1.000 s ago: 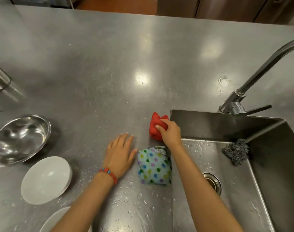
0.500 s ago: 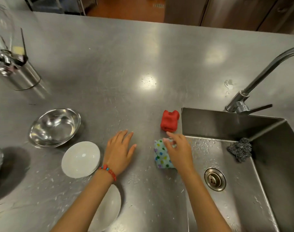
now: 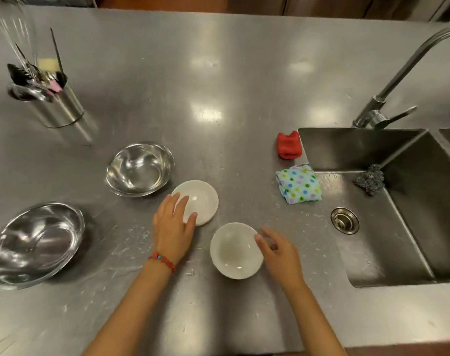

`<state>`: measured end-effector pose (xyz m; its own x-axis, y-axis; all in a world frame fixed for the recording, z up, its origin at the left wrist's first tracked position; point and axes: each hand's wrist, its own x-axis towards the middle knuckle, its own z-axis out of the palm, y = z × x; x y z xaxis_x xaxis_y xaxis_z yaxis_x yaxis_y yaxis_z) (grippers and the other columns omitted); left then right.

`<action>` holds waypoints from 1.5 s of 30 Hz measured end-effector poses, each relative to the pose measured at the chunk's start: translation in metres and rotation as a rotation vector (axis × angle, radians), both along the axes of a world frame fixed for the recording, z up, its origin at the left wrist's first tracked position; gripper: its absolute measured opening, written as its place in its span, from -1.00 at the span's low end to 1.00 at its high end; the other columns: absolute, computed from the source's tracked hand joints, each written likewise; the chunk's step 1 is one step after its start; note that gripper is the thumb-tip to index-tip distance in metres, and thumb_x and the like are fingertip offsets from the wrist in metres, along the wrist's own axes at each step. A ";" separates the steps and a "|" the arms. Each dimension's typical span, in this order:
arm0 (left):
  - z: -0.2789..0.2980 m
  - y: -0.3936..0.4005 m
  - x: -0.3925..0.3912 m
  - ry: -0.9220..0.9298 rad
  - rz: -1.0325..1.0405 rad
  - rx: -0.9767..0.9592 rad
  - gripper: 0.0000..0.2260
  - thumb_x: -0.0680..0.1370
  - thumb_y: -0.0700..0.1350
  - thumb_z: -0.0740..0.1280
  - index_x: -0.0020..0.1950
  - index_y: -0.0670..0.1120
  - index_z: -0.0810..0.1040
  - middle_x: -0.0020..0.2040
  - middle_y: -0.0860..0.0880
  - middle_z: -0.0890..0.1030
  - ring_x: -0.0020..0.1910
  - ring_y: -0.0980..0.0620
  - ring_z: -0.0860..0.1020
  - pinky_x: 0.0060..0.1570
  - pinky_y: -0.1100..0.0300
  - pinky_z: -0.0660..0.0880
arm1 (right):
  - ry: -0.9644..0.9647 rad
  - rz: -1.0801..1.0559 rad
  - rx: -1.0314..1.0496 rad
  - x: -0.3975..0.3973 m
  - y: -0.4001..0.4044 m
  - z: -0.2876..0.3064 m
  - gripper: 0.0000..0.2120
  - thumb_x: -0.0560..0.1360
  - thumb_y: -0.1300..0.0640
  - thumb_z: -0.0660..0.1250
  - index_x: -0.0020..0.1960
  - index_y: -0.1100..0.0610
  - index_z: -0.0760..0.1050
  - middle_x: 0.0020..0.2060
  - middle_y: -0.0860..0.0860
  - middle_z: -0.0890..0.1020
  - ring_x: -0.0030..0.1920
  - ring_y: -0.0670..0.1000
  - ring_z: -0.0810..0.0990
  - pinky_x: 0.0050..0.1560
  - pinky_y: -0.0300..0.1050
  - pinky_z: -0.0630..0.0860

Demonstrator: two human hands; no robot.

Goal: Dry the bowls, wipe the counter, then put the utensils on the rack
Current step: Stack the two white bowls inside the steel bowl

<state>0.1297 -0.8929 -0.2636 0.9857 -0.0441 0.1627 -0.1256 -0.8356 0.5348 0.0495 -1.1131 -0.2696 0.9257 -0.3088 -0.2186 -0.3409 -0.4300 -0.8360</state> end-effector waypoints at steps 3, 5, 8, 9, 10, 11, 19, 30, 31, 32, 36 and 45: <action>-0.011 0.015 -0.007 0.051 0.056 -0.167 -0.60 0.51 -0.18 0.33 0.32 -0.25 0.39 0.35 -0.29 0.39 0.35 -0.28 0.31 0.33 -0.11 0.25 | -0.029 -0.068 0.115 -0.016 0.019 0.002 -0.79 0.51 0.03 0.30 -0.06 -0.32 0.51 -0.21 -0.35 0.63 -0.11 -0.35 0.57 -0.20 -0.53 0.43; -0.016 0.018 -0.007 0.133 0.114 -0.368 -0.54 0.52 -0.18 0.31 0.39 -0.20 0.29 0.39 -0.24 0.33 0.38 -0.19 0.28 0.35 0.00 0.22 | -0.037 -0.141 0.220 -0.022 0.027 0.002 -0.76 0.52 0.09 0.30 -0.06 -0.30 0.52 -0.19 -0.37 0.63 -0.10 -0.37 0.57 -0.19 -0.53 0.45; -0.021 0.017 -0.005 0.350 0.236 -0.737 -0.50 0.54 -0.17 0.28 0.44 -0.11 0.20 0.40 -0.14 0.32 0.24 -0.16 0.44 0.17 0.00 0.47 | 0.032 -0.271 0.439 -0.023 0.032 -0.007 -0.81 0.53 0.14 0.28 0.09 -0.04 0.57 -0.09 -0.12 0.65 -0.08 -0.06 0.62 -0.30 -0.23 0.57; -0.022 0.016 -0.005 0.433 0.267 -0.907 -0.52 0.55 -0.19 0.25 0.44 -0.08 0.19 0.36 -0.12 0.36 0.12 -0.14 0.52 -0.02 0.01 0.58 | 0.060 -0.297 0.507 -0.024 0.032 -0.008 -0.80 0.53 0.15 0.28 0.12 0.01 0.56 -0.05 -0.02 0.63 -0.07 0.01 0.61 -0.36 -0.19 0.58; -0.023 0.017 -0.005 0.495 0.282 -1.063 -0.54 0.57 -0.20 0.23 0.44 -0.06 0.20 0.31 -0.11 0.40 0.00 -0.09 0.57 -0.18 0.07 0.63 | 0.073 -0.313 0.557 -0.025 0.032 -0.010 -0.81 0.52 0.17 0.28 0.11 0.01 0.56 -0.03 0.02 0.62 -0.07 0.04 0.62 -0.39 -0.17 0.59; -0.025 0.018 -0.005 0.542 0.283 -1.181 -0.57 0.57 -0.21 0.21 0.43 -0.05 0.22 0.25 -0.09 0.43 -0.07 -0.05 0.59 -0.27 0.12 0.64 | 0.078 -0.325 0.596 -0.025 0.031 -0.010 -0.81 0.52 0.18 0.28 0.08 -0.03 0.56 -0.02 0.02 0.63 -0.06 0.05 0.63 -0.39 -0.16 0.59; -0.035 0.019 0.003 0.679 0.270 -1.553 -0.70 0.55 -0.19 0.25 0.24 0.08 0.39 0.17 -0.06 0.50 0.02 -0.18 0.60 -0.11 -0.02 0.62 | 0.101 -0.333 0.717 -0.028 0.023 -0.015 -0.77 0.47 0.20 0.35 0.04 -0.09 0.61 -0.08 -0.08 0.70 -0.13 0.03 0.70 -0.29 -0.06 0.63; -0.022 0.017 0.006 0.563 0.335 -1.578 -0.69 0.52 -0.30 0.21 0.21 -0.01 0.45 0.04 -0.10 0.60 -0.15 -0.14 0.67 -0.25 0.06 0.63 | 0.059 -0.240 0.795 0.001 0.005 0.011 -0.79 0.48 0.22 0.33 -0.04 -0.07 0.61 -0.16 -0.07 0.73 -0.14 0.08 0.70 -0.33 -0.12 0.62; -0.019 0.019 0.006 0.550 0.329 -1.579 -0.68 0.52 -0.30 0.22 0.22 -0.01 0.45 0.04 -0.09 0.60 -0.14 -0.15 0.67 -0.25 0.06 0.63 | 0.052 -0.234 0.801 0.006 0.003 0.015 -0.80 0.48 0.22 0.32 -0.01 -0.06 0.60 -0.17 -0.07 0.73 -0.14 0.08 0.70 -0.33 -0.13 0.61; -0.015 0.022 0.005 0.537 0.329 -1.578 -0.67 0.52 -0.29 0.22 0.24 -0.03 0.44 0.04 -0.08 0.60 -0.14 -0.15 0.67 -0.25 0.06 0.63 | 0.047 -0.225 0.808 0.012 0.001 0.018 -0.80 0.48 0.22 0.32 0.00 -0.04 0.60 -0.17 -0.07 0.73 -0.15 0.07 0.70 -0.34 -0.14 0.61; 0.007 0.043 0.006 0.460 0.368 -1.585 -0.69 0.53 -0.29 0.23 0.23 -0.03 0.45 0.04 -0.04 0.59 -0.16 -0.14 0.67 -0.29 0.08 0.63 | 0.030 -0.153 0.812 0.049 0.008 0.035 -0.78 0.49 0.21 0.31 0.11 0.01 0.57 -0.09 -0.04 0.71 -0.12 0.09 0.70 -0.32 -0.14 0.62; 0.037 0.136 0.024 0.299 0.463 -1.614 -0.74 0.54 -0.31 0.20 0.16 -0.05 0.48 0.06 -0.07 0.56 -0.18 -0.16 0.67 -0.29 0.07 0.63 | 0.051 -0.032 0.842 0.157 0.097 0.044 -0.73 0.48 0.20 0.34 0.18 0.12 0.52 0.08 0.03 0.59 -0.06 0.15 0.65 -0.33 -0.12 0.64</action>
